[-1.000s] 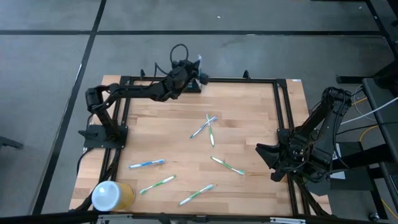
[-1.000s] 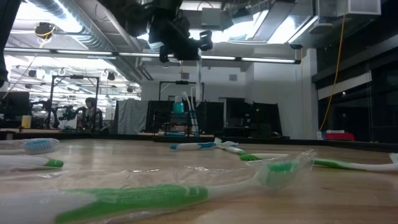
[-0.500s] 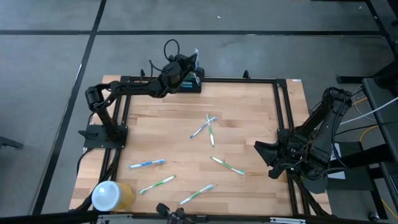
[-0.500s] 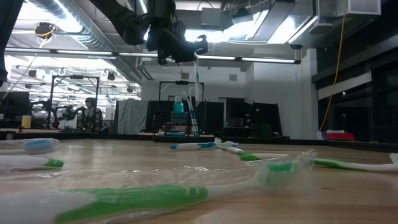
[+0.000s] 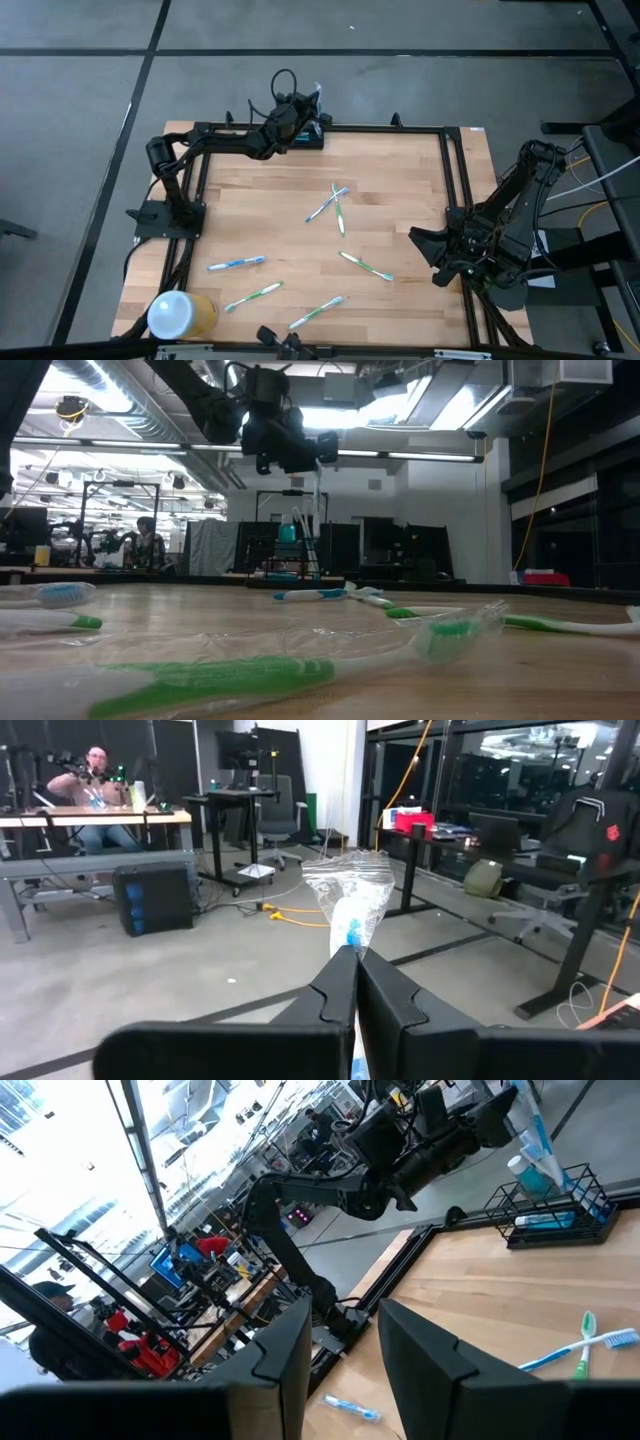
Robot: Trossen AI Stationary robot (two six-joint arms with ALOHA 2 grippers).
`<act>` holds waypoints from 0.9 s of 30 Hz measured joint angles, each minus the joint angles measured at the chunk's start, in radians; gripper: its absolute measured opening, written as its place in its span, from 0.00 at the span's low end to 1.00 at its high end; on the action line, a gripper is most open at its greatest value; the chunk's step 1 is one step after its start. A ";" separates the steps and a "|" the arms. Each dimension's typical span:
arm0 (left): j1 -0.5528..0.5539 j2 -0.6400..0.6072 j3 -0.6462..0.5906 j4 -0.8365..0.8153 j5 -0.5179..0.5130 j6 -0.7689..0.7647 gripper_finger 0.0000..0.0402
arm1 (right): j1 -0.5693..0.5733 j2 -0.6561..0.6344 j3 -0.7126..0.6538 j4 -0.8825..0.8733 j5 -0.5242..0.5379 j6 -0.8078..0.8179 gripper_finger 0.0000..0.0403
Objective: Pick & Place toothbrushing station
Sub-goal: Put the blue toothbrush into the wire organizer
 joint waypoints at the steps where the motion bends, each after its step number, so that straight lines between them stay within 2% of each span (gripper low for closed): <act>1: 0.000 0.000 0.000 -0.001 0.001 0.003 0.00 | 0.000 0.000 0.000 0.000 0.000 -0.002 0.30; 11: -0.038 0.053 0.000 -0.031 -0.012 -0.010 0.00 | 0.000 0.000 0.000 0.000 0.000 -0.009 0.30; 21: -0.102 0.074 0.000 -0.068 -0.120 -0.040 0.00 | 0.000 0.000 0.000 0.000 0.000 -0.021 0.30; 27: -0.109 0.074 0.000 -0.133 -0.137 -0.100 0.00 | 0.000 0.000 0.000 -0.001 0.000 -0.024 0.30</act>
